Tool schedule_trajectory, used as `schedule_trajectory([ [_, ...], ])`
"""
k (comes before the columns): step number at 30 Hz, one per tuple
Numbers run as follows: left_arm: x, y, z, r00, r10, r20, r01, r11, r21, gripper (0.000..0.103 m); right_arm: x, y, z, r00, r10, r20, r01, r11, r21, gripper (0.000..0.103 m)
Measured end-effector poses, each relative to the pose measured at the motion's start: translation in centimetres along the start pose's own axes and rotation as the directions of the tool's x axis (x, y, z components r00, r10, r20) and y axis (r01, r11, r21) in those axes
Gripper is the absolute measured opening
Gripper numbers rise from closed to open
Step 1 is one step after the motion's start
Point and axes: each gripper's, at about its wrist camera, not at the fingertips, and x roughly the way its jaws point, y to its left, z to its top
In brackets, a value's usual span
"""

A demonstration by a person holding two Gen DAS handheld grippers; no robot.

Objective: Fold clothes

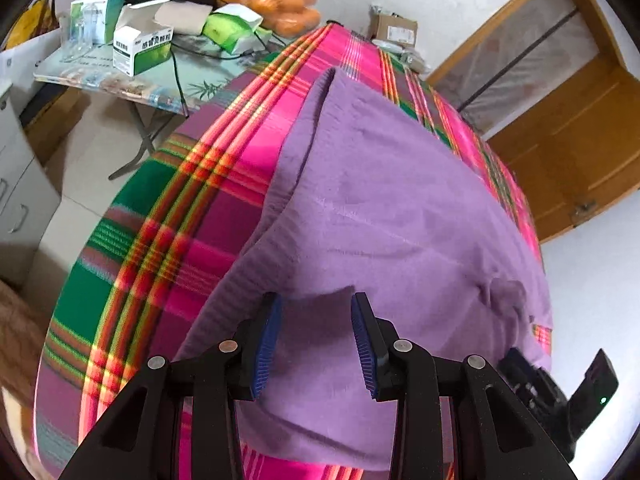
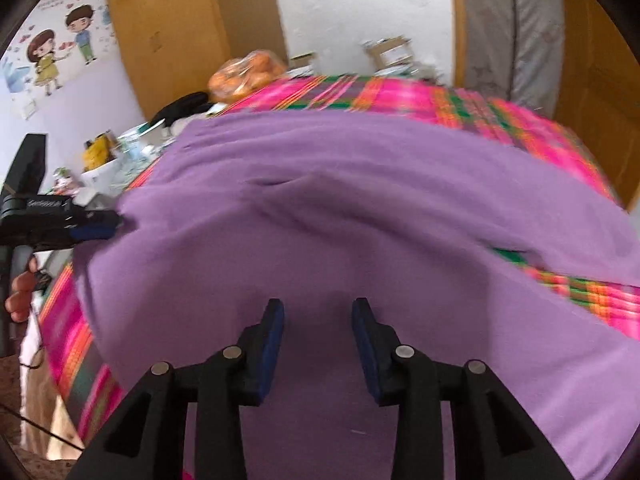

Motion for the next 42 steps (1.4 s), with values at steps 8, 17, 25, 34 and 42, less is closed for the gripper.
schedule_trajectory([
  [8, -0.4, 1.2, 0.3, 0.999, -0.043, -0.004, 0.042, 0.998, -0.051, 0.032, 2.0, 4.3, 1.6, 1.0, -0.021, 0.0, 0.021, 0.993, -0.119, 0.048],
  [17, -1.6, 0.4, 1.0, 0.999, 0.027, 0.02, -0.026, 0.999, -0.029, 0.036, 2.7, 7.5, 1.9, 1.0, -0.002, -0.008, 0.0, 0.967, -0.255, 0.049],
  [25, -1.0, -2.2, 3.3, 0.998, 0.042, 0.04, -0.044, 0.998, 0.05, 0.037, 2.8, 5.0, 4.9, 0.997, -0.073, 0.026, 0.077, 0.979, -0.191, 0.048],
  [34, 2.7, -5.5, 4.8, 0.995, 0.103, 0.017, -0.104, 0.983, 0.153, 0.037, 5.4, 7.9, 5.1, 0.999, 0.028, -0.041, -0.038, 0.97, -0.239, 0.049],
  [42, 4.6, -3.8, 7.8, 0.968, 0.243, 0.055, -0.248, 0.964, 0.101, 0.037, 4.9, 7.4, 7.6, 0.998, 0.054, -0.014, -0.055, 0.957, -0.285, 0.046],
])
